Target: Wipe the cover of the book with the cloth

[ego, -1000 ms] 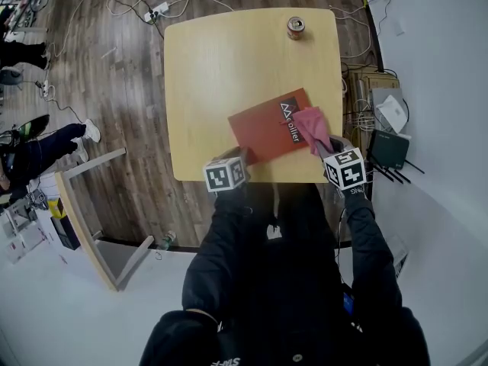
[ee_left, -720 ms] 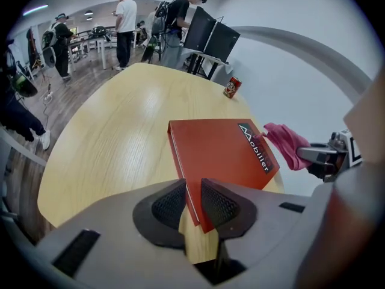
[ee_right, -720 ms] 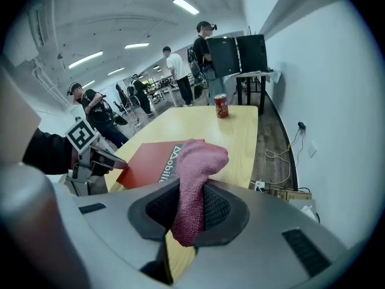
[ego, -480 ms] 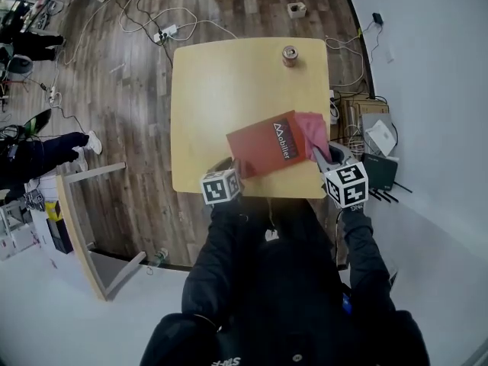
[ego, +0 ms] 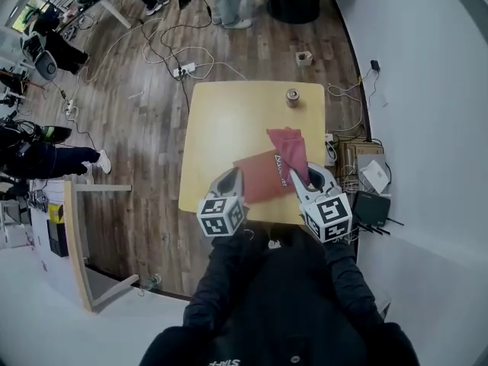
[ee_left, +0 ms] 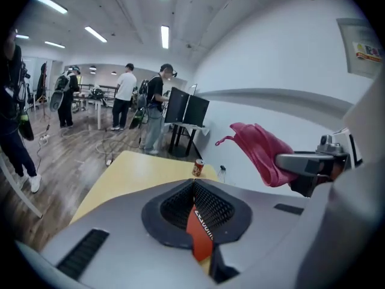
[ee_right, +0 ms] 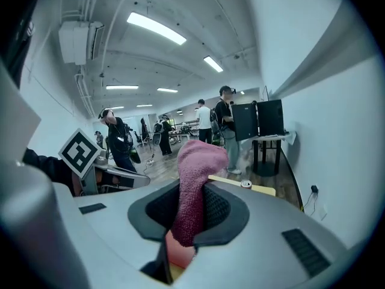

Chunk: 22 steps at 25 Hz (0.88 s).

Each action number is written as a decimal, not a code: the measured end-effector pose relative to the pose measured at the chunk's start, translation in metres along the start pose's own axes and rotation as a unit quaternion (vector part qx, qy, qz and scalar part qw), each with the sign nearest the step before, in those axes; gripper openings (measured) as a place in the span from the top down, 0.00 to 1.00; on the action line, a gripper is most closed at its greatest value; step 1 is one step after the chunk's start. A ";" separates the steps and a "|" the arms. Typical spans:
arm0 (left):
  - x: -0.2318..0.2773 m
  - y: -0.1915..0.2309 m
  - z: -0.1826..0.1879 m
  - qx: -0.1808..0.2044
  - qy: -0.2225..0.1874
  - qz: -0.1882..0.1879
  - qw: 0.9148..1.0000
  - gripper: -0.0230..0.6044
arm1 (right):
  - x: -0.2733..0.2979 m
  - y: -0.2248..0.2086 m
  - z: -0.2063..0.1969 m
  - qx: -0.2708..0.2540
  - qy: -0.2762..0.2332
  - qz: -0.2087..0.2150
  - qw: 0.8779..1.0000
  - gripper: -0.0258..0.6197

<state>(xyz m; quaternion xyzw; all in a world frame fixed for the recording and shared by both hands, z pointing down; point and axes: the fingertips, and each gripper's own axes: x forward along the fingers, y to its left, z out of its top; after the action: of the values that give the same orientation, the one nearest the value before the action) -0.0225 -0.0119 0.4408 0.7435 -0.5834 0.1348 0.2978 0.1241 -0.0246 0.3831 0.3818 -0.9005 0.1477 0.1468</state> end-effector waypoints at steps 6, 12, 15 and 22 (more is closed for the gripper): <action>-0.025 -0.040 0.052 0.048 -0.074 -0.016 0.996 0.91 | -0.023 0.021 0.053 -0.015 -0.064 -0.001 0.998 0.84; -0.037 -0.065 0.078 0.063 -0.111 -0.026 0.992 0.91 | -0.040 0.028 0.081 -0.042 -0.102 -0.007 0.994 0.84; -0.040 -0.070 0.088 0.069 -0.118 -0.027 0.990 0.91 | -0.044 0.026 0.089 -0.041 -0.113 -0.010 0.993 0.84; -0.039 -0.076 0.097 0.071 -0.129 -0.036 0.988 0.91 | -0.049 0.021 0.097 -0.042 -0.127 -0.014 0.991 0.84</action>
<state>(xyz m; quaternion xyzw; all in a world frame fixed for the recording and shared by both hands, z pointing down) 0.0245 -0.0291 0.3212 0.7941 -0.5792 0.0679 0.1712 0.1264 -0.0158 0.2725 0.4035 -0.9118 0.0583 0.0488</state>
